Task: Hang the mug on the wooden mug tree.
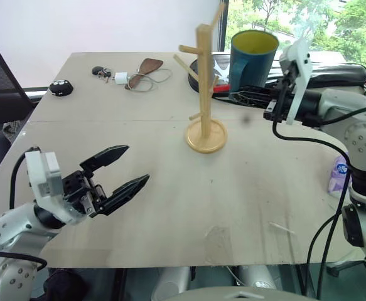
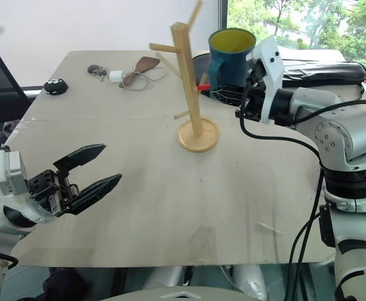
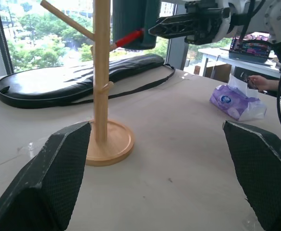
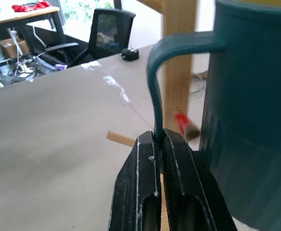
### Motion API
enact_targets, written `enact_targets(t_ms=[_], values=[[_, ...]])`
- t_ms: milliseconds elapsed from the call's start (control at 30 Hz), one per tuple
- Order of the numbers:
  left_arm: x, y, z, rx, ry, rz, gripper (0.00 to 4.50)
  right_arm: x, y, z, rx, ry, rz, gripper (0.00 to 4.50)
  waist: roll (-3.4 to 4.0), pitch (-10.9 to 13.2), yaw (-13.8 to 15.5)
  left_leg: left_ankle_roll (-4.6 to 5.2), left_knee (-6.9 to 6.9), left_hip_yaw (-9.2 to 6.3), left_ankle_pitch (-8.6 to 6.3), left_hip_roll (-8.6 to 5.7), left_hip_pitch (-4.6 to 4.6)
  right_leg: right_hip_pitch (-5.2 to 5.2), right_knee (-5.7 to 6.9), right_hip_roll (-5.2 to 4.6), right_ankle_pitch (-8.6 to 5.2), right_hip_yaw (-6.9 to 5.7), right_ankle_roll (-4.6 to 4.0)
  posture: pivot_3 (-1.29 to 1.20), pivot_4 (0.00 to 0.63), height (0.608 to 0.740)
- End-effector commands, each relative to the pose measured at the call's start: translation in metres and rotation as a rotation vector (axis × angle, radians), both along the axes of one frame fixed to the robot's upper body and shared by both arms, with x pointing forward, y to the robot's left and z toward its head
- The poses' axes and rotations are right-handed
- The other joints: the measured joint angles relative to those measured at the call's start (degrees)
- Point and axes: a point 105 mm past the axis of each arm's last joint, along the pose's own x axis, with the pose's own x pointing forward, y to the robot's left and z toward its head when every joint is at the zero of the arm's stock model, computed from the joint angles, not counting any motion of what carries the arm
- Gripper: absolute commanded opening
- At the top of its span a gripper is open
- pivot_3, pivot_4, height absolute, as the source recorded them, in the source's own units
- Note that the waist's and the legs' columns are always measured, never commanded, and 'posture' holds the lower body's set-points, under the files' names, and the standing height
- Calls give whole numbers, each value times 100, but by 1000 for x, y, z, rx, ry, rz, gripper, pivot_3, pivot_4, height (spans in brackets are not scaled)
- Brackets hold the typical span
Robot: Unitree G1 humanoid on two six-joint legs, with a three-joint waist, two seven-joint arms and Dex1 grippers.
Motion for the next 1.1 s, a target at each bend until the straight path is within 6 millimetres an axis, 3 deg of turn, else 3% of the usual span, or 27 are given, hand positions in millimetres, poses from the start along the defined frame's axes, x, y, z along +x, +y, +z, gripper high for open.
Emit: enact_targets(t_ms=[33, 500, 633, 700, 800, 867, 1000, 1100], values=[[-6, -6, 9, 4, -57, -9, 4500, 0, -2, 7, -38, -38, 12, 29, 0, 0, -11, 0, 0, 2, 0, 0, -1, -4, 2, 0, 0, 2, 0, 0, 150, 738], [-5, -15, 6, 0, -47, 0, 4500, 9, 14, -5, -103, -39, 58, 29, 0, 0, -39, -1, -7, 9, 0, 2, -11, -25, 7, 3, 0, 8, 0, 0, 150, 738], [-2, -16, 5, 4, -36, 21, 4500, 13, 9, 2, -102, -101, 22, 1305, 0, 0, -29, -1, -7, 9, 0, 1, -13, -25, 5, 2, 0, 8, 0, 0, 150, 738], [1, -16, 3, 0, -12, 41, 4500, 10, 2, 6, -104, -143, 5, 2384, 0, 0, -29, -1, -7, 8, 0, 1, -13, -26, 6, 2, 0, 7, 0, 0, 150, 738], [3, -16, 1, -5, 10, 51, 4500, -9, -11, 13, -59, -144, 33, 3812, -1, 0, 11, -1, -6, 5, 0, 1, -14, -26, 6, 2, 0, 4, 0, 0, 150, 738], [5, -16, -1, 1, 25, 61, 4500, -28, -24, 11, -43, -142, 54, 4421, -1, 0, 5, 0, -6, 3, 0, 0, -19, -26, 1, 1, 0, 3, 0, 0, 150, 738], [4, -16, -9, 14, 72, 60, 4500, -58, -54, -12, -86, -160, -20, 4421, -10, -6, 54, 0, -16, -3, 0, 0, -21, -23, -8, 0, 0, -7, 0, 0, 150, 738], [5, -12, -27, 65, 187, 75, 4500, -75, -72, -36, -61, -139, -78, 4421, -9, -5, 5, 0, -12, 11, -1, 2, -16, -25, -2, 2, 0, 5, 0, 0, 150, 738]])
